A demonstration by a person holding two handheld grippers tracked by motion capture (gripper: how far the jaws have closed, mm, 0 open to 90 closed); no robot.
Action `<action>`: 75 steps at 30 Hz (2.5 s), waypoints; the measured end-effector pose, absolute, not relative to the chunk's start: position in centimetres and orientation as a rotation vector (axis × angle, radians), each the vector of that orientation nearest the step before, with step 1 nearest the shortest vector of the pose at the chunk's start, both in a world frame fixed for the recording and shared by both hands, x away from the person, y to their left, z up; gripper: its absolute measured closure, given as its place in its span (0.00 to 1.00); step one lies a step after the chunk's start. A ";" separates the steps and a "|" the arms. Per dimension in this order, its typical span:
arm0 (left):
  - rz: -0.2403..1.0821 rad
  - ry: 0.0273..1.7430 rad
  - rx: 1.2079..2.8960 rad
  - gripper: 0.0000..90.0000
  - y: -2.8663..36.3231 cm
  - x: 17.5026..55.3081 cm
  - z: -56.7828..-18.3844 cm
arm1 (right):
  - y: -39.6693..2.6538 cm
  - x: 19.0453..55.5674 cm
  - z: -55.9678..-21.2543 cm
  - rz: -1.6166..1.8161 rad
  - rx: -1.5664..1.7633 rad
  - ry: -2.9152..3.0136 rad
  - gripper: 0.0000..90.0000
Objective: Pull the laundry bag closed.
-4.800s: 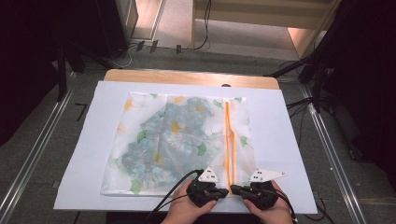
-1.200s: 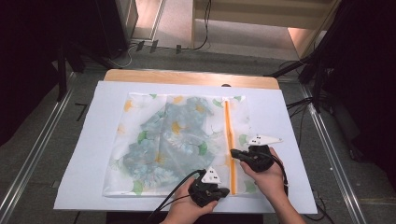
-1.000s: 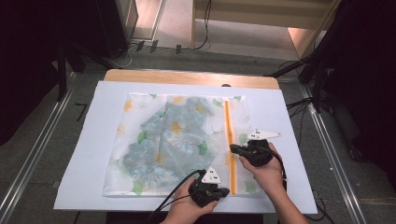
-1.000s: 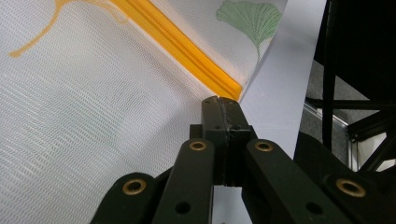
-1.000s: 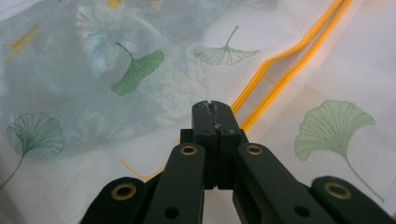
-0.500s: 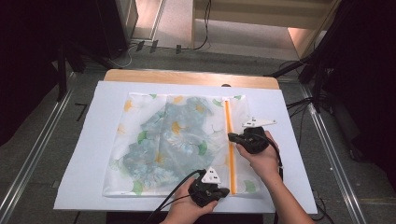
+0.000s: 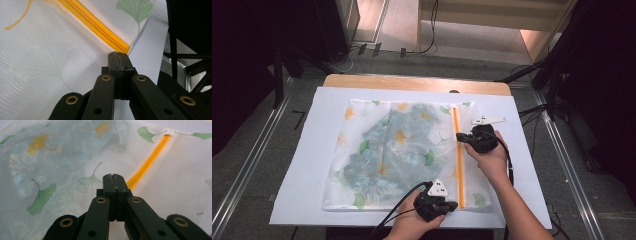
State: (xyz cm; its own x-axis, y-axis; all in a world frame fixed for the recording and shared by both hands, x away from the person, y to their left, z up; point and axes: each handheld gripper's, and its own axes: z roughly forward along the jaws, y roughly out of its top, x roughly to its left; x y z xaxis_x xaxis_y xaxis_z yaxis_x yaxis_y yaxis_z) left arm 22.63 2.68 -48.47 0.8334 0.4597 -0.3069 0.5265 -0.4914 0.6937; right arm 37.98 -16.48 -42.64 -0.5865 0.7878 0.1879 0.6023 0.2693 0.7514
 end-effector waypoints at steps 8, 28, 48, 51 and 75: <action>-0.101 0.719 2.165 1.00 2.7 22.6 -48.5 | -16.4 40.0 -42.3 1.212 1.330 2.292 1.00; -0.119 0.723 2.164 1.00 2.7 22.8 -48.5 | -16.3 44.2 -42.1 1.214 1.401 2.250 1.00; -0.129 0.725 2.161 1.00 2.7 22.9 -48.5 | -15.3 48.4 -41.0 1.189 1.455 2.219 1.00; -0.127 0.724 2.161 1.00 2.7 22.8 -48.5 | -15.3 48.8 -40.9 1.188 1.467 2.211 1.00; -0.135 0.731 2.161 1.00 2.7 22.9 -48.5 | -14.5 52.5 -41.4 1.153 1.561 2.155 1.00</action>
